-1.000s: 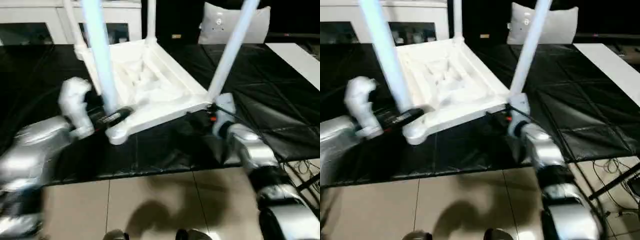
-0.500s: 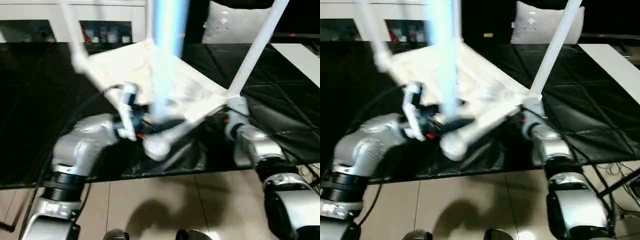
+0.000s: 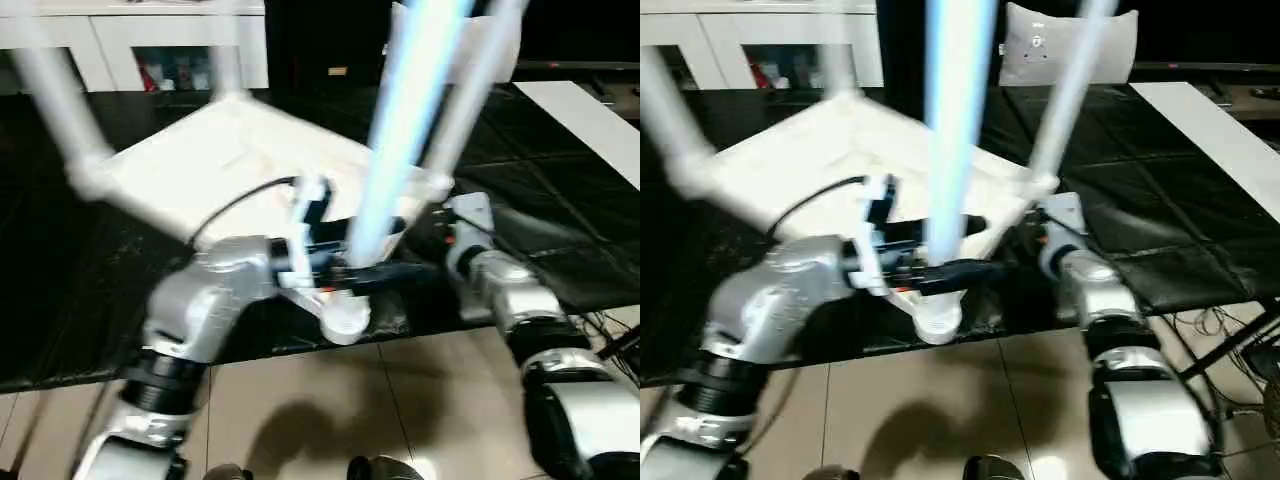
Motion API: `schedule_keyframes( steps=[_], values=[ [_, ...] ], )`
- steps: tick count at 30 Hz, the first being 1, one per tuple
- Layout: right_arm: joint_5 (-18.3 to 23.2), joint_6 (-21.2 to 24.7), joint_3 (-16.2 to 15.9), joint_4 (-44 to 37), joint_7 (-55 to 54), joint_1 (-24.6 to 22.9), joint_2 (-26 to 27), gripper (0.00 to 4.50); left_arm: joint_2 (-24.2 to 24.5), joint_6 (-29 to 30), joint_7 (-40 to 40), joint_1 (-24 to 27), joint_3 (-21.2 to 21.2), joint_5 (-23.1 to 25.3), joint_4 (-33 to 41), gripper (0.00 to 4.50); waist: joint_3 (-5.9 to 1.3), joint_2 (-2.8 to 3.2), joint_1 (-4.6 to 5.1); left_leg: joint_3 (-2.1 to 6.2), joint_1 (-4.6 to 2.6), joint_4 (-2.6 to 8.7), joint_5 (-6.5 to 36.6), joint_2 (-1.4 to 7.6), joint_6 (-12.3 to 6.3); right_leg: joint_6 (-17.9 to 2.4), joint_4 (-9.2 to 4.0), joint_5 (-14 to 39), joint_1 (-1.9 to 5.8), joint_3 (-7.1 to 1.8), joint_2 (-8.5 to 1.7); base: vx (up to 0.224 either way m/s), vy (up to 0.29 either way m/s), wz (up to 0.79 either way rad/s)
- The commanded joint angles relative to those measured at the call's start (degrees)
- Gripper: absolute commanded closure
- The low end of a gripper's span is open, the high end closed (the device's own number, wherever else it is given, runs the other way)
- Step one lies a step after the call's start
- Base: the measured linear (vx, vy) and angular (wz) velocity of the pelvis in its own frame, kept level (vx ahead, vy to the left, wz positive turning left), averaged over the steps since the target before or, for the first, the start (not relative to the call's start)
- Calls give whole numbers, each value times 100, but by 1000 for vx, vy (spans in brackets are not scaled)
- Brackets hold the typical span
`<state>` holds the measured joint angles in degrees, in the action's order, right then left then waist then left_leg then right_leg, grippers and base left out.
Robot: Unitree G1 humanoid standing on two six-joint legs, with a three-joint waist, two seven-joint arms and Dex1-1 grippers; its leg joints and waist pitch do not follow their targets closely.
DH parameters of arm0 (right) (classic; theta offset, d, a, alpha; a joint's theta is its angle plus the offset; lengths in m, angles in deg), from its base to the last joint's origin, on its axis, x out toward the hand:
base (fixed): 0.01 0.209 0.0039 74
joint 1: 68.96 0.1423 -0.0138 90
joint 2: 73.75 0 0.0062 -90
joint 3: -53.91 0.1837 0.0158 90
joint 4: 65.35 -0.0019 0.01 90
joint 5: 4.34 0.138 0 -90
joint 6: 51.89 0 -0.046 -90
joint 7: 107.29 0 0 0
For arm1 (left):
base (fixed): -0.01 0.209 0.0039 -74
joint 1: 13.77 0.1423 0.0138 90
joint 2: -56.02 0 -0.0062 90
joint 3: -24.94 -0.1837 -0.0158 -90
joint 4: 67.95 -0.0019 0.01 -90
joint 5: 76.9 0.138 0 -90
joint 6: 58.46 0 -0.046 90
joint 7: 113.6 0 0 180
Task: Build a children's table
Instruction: Rotate table base
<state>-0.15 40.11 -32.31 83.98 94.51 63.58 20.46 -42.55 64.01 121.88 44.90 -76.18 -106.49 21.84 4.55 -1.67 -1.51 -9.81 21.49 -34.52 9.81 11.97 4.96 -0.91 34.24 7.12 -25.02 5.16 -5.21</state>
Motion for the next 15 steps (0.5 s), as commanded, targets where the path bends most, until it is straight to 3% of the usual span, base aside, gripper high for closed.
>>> schedule_keyframes(
  steps=[1,8,11,15],
  values=[
    [-22,-137,-315,-45,328,230,384,0,-232,-172,-119,-232,-270,112,-53,8,-533,-57,-69,-54,8,332,1203,19,-248,-952,-386,2112,442,-188,-211,0,0,0],
    [-117,-266,-216,140,-86,268,395,0,-302,-844,-912,-535,-165,900,-812,8,-544,-42,-91,-51,-28,335,1253,26,-273,-987,-380,1985,432,-193,-205,0,0,0],
    [-155,-327,38,298,-666,245,123,0,-256,-1250,-1532,-747,44,1330,-1414,8,-548,-53,-115,-56,-50,334,1224,14,-242,-935,-384,1953,418,-192,-190,0,0,0],
    [218,-313,483,136,-597,42,-140,0,-121,-1624,-1973,-887,217,1631,-1943,8,-547,-55,-189,-63,-41,332,1265,11,-261,-882,-379,1946,429,-188,-196,0,0,0]
  ],
)
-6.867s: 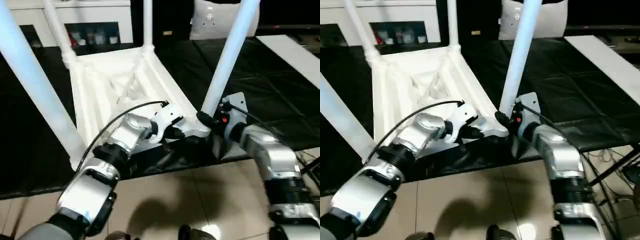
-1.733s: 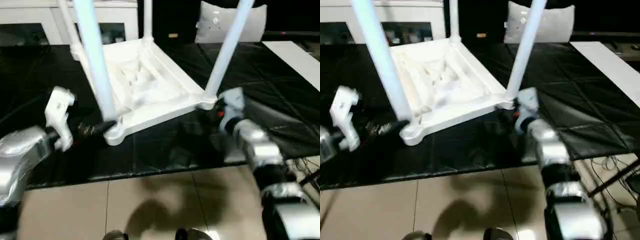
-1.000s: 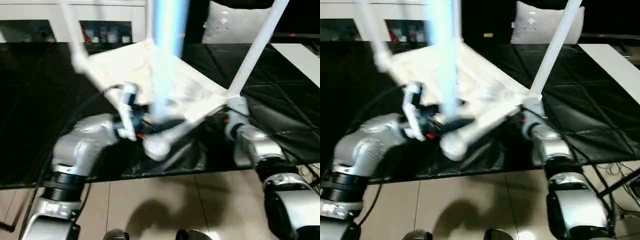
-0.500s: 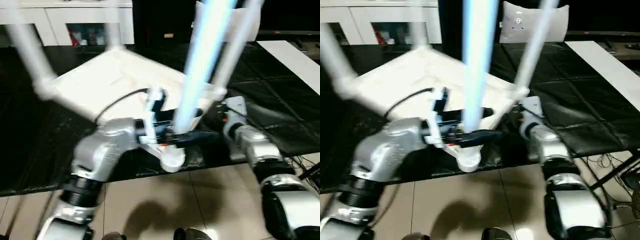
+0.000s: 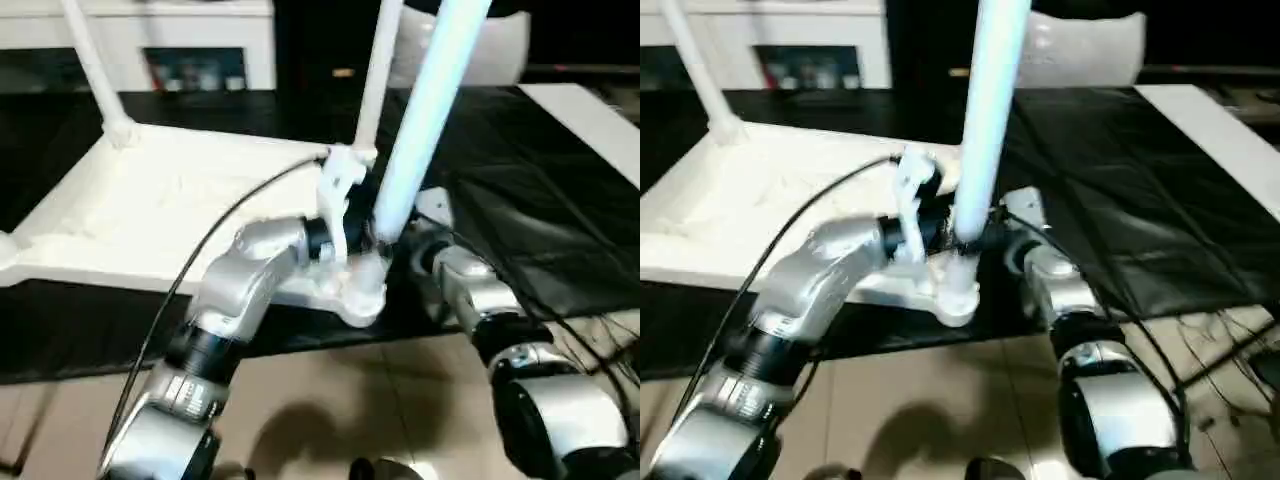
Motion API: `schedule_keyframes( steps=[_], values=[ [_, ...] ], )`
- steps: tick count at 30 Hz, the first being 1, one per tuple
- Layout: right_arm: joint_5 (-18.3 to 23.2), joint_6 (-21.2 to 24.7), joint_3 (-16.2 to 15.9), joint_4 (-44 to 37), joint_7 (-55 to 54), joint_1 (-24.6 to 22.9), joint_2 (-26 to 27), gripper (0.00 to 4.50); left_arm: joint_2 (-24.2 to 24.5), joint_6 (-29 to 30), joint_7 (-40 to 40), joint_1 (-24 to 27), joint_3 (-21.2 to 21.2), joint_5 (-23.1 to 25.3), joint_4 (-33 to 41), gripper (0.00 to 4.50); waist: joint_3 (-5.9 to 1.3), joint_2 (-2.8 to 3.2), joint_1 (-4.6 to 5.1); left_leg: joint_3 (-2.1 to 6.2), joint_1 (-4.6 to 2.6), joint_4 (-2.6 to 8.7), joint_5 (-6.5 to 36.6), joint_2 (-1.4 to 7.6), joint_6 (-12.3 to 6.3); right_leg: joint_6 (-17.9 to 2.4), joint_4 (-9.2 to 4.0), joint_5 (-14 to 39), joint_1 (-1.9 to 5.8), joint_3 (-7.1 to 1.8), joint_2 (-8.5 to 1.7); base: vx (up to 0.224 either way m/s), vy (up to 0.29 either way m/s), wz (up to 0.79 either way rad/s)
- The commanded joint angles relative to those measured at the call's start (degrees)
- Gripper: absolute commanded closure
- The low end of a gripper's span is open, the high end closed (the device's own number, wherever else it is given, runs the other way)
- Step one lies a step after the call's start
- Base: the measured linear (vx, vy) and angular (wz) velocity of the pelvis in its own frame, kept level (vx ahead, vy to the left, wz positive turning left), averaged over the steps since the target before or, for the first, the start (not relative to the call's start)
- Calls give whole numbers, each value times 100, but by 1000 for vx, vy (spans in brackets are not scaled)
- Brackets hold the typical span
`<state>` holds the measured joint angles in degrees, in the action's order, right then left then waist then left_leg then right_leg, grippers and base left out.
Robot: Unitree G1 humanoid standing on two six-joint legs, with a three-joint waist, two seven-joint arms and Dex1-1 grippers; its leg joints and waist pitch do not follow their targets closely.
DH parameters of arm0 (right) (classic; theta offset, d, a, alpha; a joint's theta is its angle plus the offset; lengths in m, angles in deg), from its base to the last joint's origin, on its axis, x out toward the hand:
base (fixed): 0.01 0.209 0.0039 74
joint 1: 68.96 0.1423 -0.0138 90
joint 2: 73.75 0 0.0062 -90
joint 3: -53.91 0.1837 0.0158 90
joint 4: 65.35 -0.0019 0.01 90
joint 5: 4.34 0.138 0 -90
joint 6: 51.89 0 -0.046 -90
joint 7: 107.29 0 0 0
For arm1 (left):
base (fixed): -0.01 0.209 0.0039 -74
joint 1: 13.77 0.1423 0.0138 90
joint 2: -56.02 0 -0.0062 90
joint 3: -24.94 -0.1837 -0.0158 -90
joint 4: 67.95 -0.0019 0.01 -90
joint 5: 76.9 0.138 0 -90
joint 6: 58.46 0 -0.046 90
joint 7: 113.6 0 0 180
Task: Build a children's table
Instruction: Rotate table base
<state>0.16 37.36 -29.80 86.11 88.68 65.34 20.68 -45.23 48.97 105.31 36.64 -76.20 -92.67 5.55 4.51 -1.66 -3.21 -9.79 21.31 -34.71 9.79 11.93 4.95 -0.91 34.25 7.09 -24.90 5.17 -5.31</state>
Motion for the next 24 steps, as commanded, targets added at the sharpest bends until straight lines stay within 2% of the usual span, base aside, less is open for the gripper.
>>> schedule_keyframes(
  steps=[1,5,6,7,8,9,11,12,13,14,15,16,17,18,19,20,21,22,24],
  values=[
    [234,-85,286,-125,-6,-199,-218,0,169,-229,-438,-85,244,336,-462,8,-549,-67,-31,-62,-20,344,1289,4,-252,-809,-387,2037,426,-180,-185,0,0,0],
    [470,-28,410,-651,442,-617,-374,0,181,-658,-751,-42,233,594,-965,8,-542,-92,-32,-71,20,327,1290,-50,-316,-490,-487,2489,433,-146,-162,0,0,0],
    [531,30,433,-817,524,-714,-376,0,161,-686,-720,14,212,596,-969,8,-552,-65,-40,-58,35,328,1241,-48,-338,-427,-480,2558,440,-138,-166,0,0,0],
    [587,59,434,-1058,644,-840,-380,0,118,-710,-660,88,212,554,-966,8,-567,-93,-27,-55,60,320,1168,-43,-339,-439,-482,2571,445,-128,-175,0,0,0],
    [649,69,417,-1364,783,-986,-369,0,67,-745,-546,207,228,460,-871,8,-566,-36,-52,-52,45,325,1154,-42,-358,-469,-490,2548,442,-128,-179,0,0,0],
    [746,150,406,-1869,897,-1214,-343,0,18,-739,-398,362,246,335,-740,8,-566,-22,-47,-50,33,324,1177,-16,-399,-572,-489,2447,411,-138,-185,0,0,0],
    [878,282,337,-2692,1036,-1596,-310,0,-26,-856,-140,852,244,128,-315,8,-568,-15,-66,-36,39,355,1177,37,-490,-790,-456,2083,420,-152,-186,0,0,0],
    [889,305,315,-2822,1046,-1657,-313,0,-29,-880,-118,929,247,97,-253,8,-565,-10,-68,-32,27,359,1214,43,-470,-826,-442,2079,415,-149,-182,0,0,0],
    [1130,774,228,-3668,1124,-2029,-347,0,-3,-947,-164,1362,317,-69,158,8,-561,2,-91,-30,-10,371,1324,71,-467,-858,-451,2074,406,-159,-192,0,0,0],
    [1245,1060,208,-4078,1096,-2220,-366,0,28,-932,-224,1587,343,-125,411,8,-559,2,-85,-32,-13,374,1328,70,-465,-873,-441,2027,405,-169,-179,0,0,0],
    [1245,1060,208,-4078,1096,-2220,-366,0,28,-932,-224,1587,343,-125,411,8,-551,-2,-92,-18,2,402,1369,88,-451,-863,-431,2021,415,-169,-184,0,0,0],
    [1301,1229,213,-4290,1073,-2321,-371,0,46,-934,-263,1696,350,-136,533,8,-544,18,-65,-36,-40,398,1562,64,-386,-777,-483,2315,364,-152,-162,0,0,0],
    [1278,1446,175,-4765,972,-2595,-390,0,113,-758,-352,2001,421,-230,993,8,-538,17,-72,-33,-43,398,1622,61,-344,-721,-496,2433,368,-147,-166,0,0,0],
    [1247,1697,148,-5293,877,-2888,-399,0,164,-574,-420,2312,507,-312,1461,8,-507,-17,-98,-19,-31,419,1682,85,-264,-597,-505,2649,385,-157,-201,0,0,0],
    [1245,1868,133,-5663,796,-3104,-390,0,211,-480,-478,2565,581,-361,1830,8,-468,-36,-92,-21,-16,437,1745,86,-235,-474,-536,2869,360,-162,-197,0,0,0],
    [1246,1996,124,-5939,734,-3265,-381,0,246,-413,-521,2757,638,-395,2107,8,-476,-17,-94,-12,-29,439,1752,90,-191,-422,-520,2909,358,-167,-188,0,0,0],
    [1281,2244,80,-6406,646,-3533,-383,0,301,-314,-643,3081,740,-431,2533,8,-452,-26,-66,-18,-22,440,1874,67,-178,-269,-570,3140,327,-151,-169,0,0,0],
    [1266,2373,22,-6708,583,-3727,-388,0,332,-247,-782,3328,834,-431,2827,8,-463,-24,-62,-8,-14,445,1891,66,-156,-198,-565,3189,343,-143,-164,0,0,0],
    [1237,2586,-67,-7214,424,-4049,-357,0,310,-204,-1139,3733,1045,-363,3278,8,-418,-35,22,-9,-25,407,2173,0,-116,177,-702,3812,261,-69,-122,0,0,0]
  ],
)
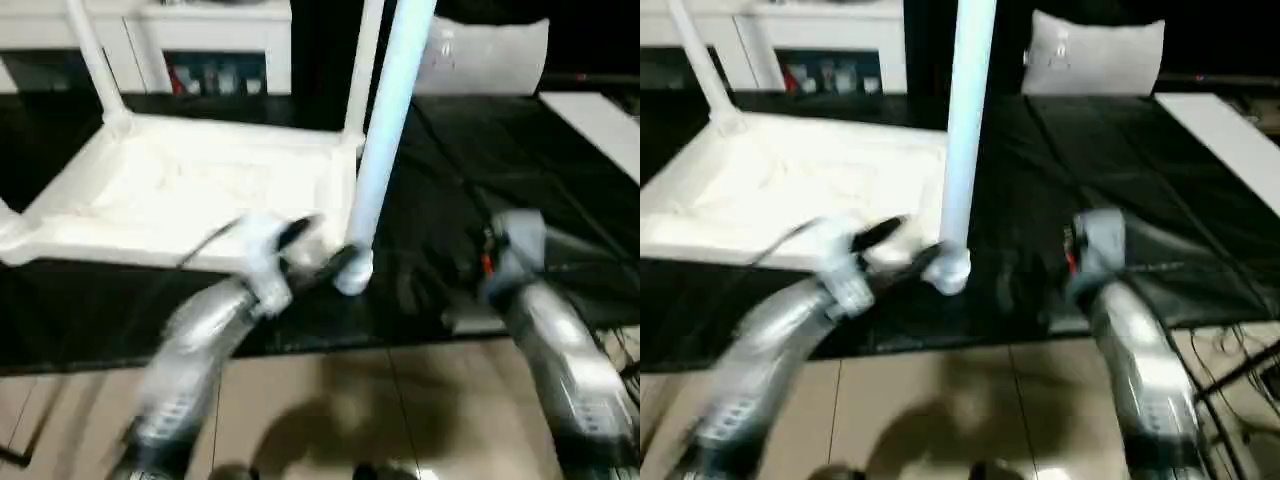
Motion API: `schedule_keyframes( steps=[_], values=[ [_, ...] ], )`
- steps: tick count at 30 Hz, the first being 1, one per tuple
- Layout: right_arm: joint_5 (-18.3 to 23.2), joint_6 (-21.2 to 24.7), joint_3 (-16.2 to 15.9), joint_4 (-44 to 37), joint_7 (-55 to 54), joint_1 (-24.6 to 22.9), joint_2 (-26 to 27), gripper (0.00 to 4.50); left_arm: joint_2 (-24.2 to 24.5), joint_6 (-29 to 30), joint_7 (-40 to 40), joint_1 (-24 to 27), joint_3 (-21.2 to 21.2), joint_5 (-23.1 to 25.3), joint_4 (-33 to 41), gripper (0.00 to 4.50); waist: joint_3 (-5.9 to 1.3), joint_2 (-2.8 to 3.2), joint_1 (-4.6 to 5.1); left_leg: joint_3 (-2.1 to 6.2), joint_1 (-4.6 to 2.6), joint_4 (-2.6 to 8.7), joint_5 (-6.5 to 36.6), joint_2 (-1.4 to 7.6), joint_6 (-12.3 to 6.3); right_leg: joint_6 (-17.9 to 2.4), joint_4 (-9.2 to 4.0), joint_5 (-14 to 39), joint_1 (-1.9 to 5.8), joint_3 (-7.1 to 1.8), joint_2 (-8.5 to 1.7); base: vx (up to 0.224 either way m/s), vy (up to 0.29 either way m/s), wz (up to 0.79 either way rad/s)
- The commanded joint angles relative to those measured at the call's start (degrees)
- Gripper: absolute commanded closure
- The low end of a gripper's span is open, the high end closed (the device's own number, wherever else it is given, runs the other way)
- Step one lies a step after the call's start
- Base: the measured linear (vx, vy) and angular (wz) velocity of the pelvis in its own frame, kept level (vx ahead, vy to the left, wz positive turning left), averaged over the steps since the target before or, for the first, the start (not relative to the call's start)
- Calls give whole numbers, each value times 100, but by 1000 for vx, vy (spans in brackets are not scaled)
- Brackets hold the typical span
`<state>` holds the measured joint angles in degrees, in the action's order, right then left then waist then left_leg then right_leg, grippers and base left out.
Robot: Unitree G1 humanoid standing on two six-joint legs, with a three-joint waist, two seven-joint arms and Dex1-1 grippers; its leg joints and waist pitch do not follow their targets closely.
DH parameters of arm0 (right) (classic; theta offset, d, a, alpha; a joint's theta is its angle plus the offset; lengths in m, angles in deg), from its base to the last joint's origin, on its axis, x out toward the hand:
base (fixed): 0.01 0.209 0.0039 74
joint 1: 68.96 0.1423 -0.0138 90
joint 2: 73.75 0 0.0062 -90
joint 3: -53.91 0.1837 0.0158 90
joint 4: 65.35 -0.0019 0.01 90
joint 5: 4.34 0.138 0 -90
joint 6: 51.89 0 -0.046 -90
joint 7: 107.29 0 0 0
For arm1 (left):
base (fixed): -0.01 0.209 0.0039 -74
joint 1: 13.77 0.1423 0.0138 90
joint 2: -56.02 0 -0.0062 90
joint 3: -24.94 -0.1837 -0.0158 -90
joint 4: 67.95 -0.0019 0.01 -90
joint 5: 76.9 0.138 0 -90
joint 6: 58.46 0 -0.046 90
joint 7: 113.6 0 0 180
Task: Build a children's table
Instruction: Rotate table base, then move to table
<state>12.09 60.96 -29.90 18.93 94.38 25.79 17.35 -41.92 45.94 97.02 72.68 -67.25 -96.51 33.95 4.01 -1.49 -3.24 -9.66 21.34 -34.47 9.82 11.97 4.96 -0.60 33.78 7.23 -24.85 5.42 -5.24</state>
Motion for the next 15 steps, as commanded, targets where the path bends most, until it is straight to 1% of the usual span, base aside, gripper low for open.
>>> schedule_keyframes(
  steps=[1,2,3,4,5,6,7,8,9,10,11,12,13,14,15],
  values=[
    [-5,203,-72,-645,-232,-198,21,0,-65,64,-508,246,245,128,545,8,-346,-59,62,-12,-50,355,2288,-24,-82,351,-735,4087,221,-38,-113,0,0,0],
    [-18,235,-67,-728,-323,-259,74,0,-101,61,-646,315,312,206,594,8,-329,-51,84,-13,-65,335,2351,-45,-76,456,-802,4255,198,3,-105,0,0,0],
    [-35,305,-52,-856,-464,-345,155,0,-150,63,-850,411,406,322,658,8,-305,-82,133,-11,-72,319,2433,-61,-75,559,-862,4400,184,66,-79,0,0,0],
    [-131,432,-72,-1006,-677,-433,282,0,-222,103,-1061,542,537,358,726,8,-272,-10,224,25,-133,287,2670,-66,-63,760,-1059,4578,192,273,-40,0,0,0],
    [-139,455,-74,-1029,-698,-444,294,0,-227,115,-1082,557,548,357,740,8,-242,51,273,68,-193,324,2892,-16,-76,737,-1121,4512,223,373,-30,0,0,0],
    [-180,507,-106,-1107,-764,-479,340,0,-248,202,-1201,612,608,377,754,8,-189,170,336,217,-65,616,3649,250,-98,627,-890,3939,529,487,-1,0,0,0],
    [-176,584,-188,-1234,-791,-517,392,0,-230,355,-1353,682,620,441,773,8,-74,249,91,226,489,1195,4839,585,86,-32,621,1873,926,172,-42,-70,24,-6],
    [-165,590,-221,-1278,-787,-529,410,0,-214,380,-1378,708,600,455,788,8,-144,184,-91,69,317,1167,4937,523,11,-92,592,1434,761,95,28,-53,-52,6],
    [-163,591,-227,-1281,-784,-530,411,0,-214,379,-1389,708,599,465,784,8,-153,162,-94,-16,174,1186,4857,524,-63,-34,787,1741,682,-170,22,-53,-52,6],
    [-157,601,-330,-1322,-733,-547,404,0,-219,401,-1538,704,578,583,736,8,-71,-138,18,31,-499,-279,3094,-136,339,545,-849,6592,-204,-313,-594,35,-54,-3],
    [-163,602,-399,-1345,-695,-556,383,0,-215,467,-1634,692,561,640,711,8,-133,-217,28,85,-407,-522,2228,-168,273,581,-907,7091,-165,-414,-736,13,-1,-22],
    [-139,578,-420,-1356,-674,-564,387,0,-188,541,-1709,673,539,728,696,8,-203,-151,-51,214,-155,-243,1542,-87,257,392,-745,6554,200,-410,-739,13,-1,-22],
    [-113,585,-419,-1364,-675,-570,397,0,-176,560,-1733,661,524,771,694,8,-183,-128,-63,222,-146,-38,1740,-54,333,330,-682,6075,216,-310,-574,0,0,0],
    [-64,621,-401,-1368,-701,-576,453,0,-160,607,-1768,607,471,866,692,8,-205,-34,-34,248,-53,251,2301,-18,456,288,-532,4981,353,-161,-294,0,0,0],
    [-75,624,-398,-1365,-719,-574,481,0,-161,649,-1798,581,446,913,700,8,-247,31,-50,272,-94,321,2550,23,478,223,-487,4479,378,-153,-250,0,0,0]
  ],
)
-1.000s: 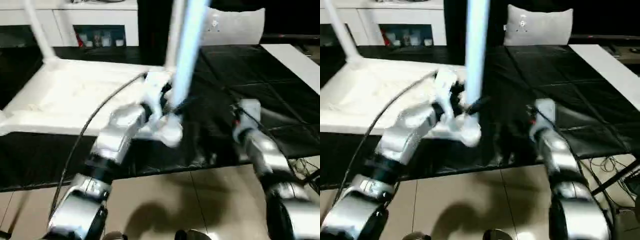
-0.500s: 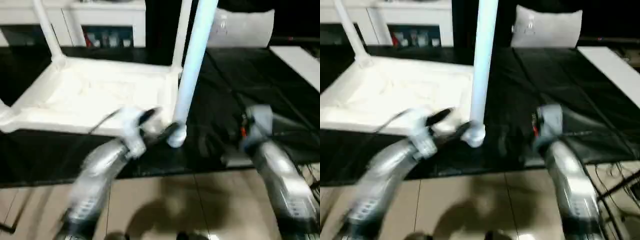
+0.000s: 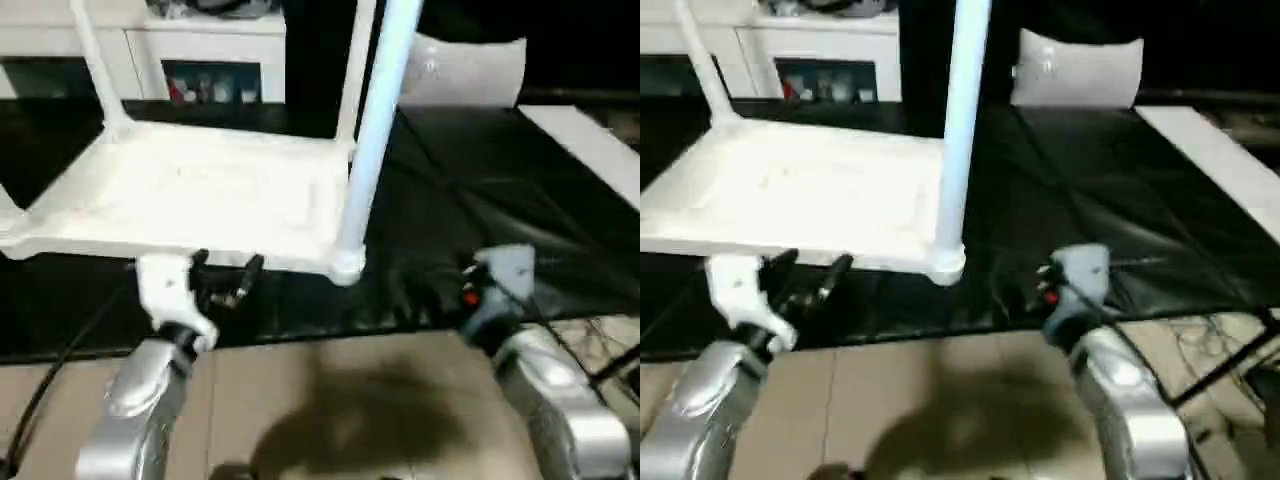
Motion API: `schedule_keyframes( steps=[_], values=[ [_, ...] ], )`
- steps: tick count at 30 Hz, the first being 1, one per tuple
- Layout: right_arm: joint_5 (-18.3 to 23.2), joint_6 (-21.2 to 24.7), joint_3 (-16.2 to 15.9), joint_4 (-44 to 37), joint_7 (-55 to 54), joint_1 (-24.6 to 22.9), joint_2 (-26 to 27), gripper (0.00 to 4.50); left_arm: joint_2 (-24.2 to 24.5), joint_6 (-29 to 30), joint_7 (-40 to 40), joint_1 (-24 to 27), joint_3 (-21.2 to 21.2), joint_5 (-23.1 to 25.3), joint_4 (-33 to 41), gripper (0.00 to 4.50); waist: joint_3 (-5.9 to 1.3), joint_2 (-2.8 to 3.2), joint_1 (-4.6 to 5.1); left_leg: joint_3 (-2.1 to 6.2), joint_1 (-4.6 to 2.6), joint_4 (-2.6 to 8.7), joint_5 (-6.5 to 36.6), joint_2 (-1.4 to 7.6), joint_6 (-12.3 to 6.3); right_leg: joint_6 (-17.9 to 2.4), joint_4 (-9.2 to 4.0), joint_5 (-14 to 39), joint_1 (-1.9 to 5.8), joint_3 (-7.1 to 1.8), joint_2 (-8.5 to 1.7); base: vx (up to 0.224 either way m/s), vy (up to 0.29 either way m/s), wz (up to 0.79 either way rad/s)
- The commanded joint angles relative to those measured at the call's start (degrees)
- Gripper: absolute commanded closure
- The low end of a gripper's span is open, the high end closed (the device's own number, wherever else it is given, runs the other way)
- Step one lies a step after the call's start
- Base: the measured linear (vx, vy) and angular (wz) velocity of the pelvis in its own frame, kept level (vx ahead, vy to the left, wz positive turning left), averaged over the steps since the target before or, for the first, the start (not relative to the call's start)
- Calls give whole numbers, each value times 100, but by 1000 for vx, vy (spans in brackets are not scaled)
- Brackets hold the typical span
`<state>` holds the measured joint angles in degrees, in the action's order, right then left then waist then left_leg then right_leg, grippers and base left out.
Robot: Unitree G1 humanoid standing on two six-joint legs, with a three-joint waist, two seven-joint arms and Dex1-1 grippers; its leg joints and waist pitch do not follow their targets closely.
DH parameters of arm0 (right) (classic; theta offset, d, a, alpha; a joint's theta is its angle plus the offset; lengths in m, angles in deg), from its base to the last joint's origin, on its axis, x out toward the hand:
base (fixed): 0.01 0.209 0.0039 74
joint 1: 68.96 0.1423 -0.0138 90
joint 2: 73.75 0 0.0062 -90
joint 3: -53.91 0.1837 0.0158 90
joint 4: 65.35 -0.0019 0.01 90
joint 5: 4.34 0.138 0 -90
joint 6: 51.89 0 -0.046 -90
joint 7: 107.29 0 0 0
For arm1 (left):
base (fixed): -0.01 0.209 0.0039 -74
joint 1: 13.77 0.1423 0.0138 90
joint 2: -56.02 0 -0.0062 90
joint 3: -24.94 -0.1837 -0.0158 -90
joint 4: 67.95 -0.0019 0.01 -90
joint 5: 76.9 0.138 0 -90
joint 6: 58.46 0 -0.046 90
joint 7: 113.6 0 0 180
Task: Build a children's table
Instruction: Move to table
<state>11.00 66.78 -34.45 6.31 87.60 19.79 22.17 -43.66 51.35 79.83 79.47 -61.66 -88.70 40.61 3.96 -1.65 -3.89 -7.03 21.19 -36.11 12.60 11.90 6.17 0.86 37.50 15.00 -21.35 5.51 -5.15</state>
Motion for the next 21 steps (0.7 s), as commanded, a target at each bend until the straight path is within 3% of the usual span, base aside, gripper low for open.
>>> schedule_keyframes(
  steps=[1,4,5,6,7,8,9,10,11,12,13,14,15,16,17,18,19,20,21],
  values=[
    [-7,52,39,-95,-43,25,-8,0,1,127,-104,-111,-125,113,50,8,-251,87,82,71,-66,651,2605,84,332,-148,-784,2666,173,-167,-222,9,52,-3],
    [-46,16,-6,-90,11,23,-49,0,-7,144,-139,-135,-152,83,51,8,-234,111,135,77,-199,726,3227,92,303,-225,-885,2746,232,-122,-219,1,74,-8],
    [-45,-3,-15,-87,22,20,-59,0,-12,170,-161,-146,-159,107,41,8,-197,102,199,75,-282,738,3636,85,249,-182,-972,2971,255,-36,-174,-3,72,-10],
    [-45,-12,-28,-65,26,35,-84,0,-23,208,-213,-187,-167,147,18,8,-136,127,263,83,-369,825,4218,120,218,-158,-999,3084,306,118,-91,-3,72,-10],
    [-53,-27,-42,-44,34,45,-105,0,-38,211,-242,-218,-167,160,2,8,-81,237,300,11,-279,1177,5084,252,187,-196,-612,2569,555,342,109,-23,59,-10],
    [-55,-30,-45,-41,37,47,-109,0,-41,211,-248,-225,-166,162,0,8,-167,248,166,-17,-39,1344,5252,352,107,-203,125,1645,904,182,57,0,0,0],
    [-59,-41,-54,-25,58,57,-122,0,-53,219,-265,-261,-173,167,-7,8,-135,246,-76,-236,-159,1417,5326,397,-73,-207,331,1123,751,24,85,0,0,0],
    [-60,-42,-58,-15,73,66,-131,0,-57,213,-262,-283,-183,169,-10,8,-137,37,49,-242,-294,1256,4915,377,-169,-162,181,1989,677,-243,-26,31,-78,1],
    [-61,-43,-58,-3,89,77,-138,0,-58,209,-254,-306,-199,176,-12,8,7,-244,-12,-373,-938,-309,3120,-159,-44,11,-1477,6215,-230,-286,-498,110,-66,-12],
    [-60,-54,-32,36,100,110,-134,0,-28,233,-232,-336,-257,208,-21,8,-75,-213,-31,-73,-377,-641,1142,-180,-546,-548,-1465,6658,388,-877,-1027,110,-66,-12],
    [-65,-66,-22,55,103,121,-134,0,-20,231,-223,-338,-279,204,-22,8,-84,-215,-116,27,-96,-418,968,-100,-497,-551,-1283,6099,717,-777,-978,150,28,-14],
    [-71,-79,-13,74,105,127,-136,0,-15,232,-221,-338,-298,194,-23,8,-89,-120,-176,26,-268,-164,1291,-27,-422,-617,-1228,5669,662,-675,-846,115,42,7],
    [-76,-86,-8,85,104,127,-140,0,-14,241,-227,-337,-307,191,-24,8,-248,60,-154,-30,-620,351,1799,8,-341,-872,-940,3875,605,-387,-343,115,42,7],
    [-85,-91,-8,91,97,120,-146,0,-15,250,-233,-339,-308,189,-23,8,-303,133,90,234,-650,724,2326,153,-388,-944,-511,2303,543,-204,60,58,33,9],
    [-96,-102,-10,98,94,114,-156,0,-16,259,-241,-346,-307,188,-27,8,-370,257,168,389,-901,807,2428,259,-479,-973,-349,1550,387,-159,76,111,33,-4],
    [-102,-120,-14,103,95,98,-164,0,-14,266,-253,-359,-309,188,-38,8,-399,214,336,603,-1139,866,2465,418,-987,-869,-101,625,135,-149,66,111,33,-4],
    [-103,-123,-15,101,96,88,-165,0,-12,267,-254,-365,-310,187,-41,8,-353,175,416,625,-1114,878,2313,427,-1556,-632,-63,340,74,-190,-34,163,11,6],
    [-106,-129,-25,103,97,78,-174,0,-11,267,-254,-372,-309,193,-47,8,-329,121,433,517,-1050,837,2283,343,-1711,-627,-185,283,116,-233,-100,156,-19,10],
    [-110,-135,-35,107,104,75,-185,0,-10,268,-256,-377,-310,202,-50,8,-337,-49,348,42,-567,540,1854,-152,-1686,-884,-606,137,601,-516,-293,156,-19,10]
  ],
)
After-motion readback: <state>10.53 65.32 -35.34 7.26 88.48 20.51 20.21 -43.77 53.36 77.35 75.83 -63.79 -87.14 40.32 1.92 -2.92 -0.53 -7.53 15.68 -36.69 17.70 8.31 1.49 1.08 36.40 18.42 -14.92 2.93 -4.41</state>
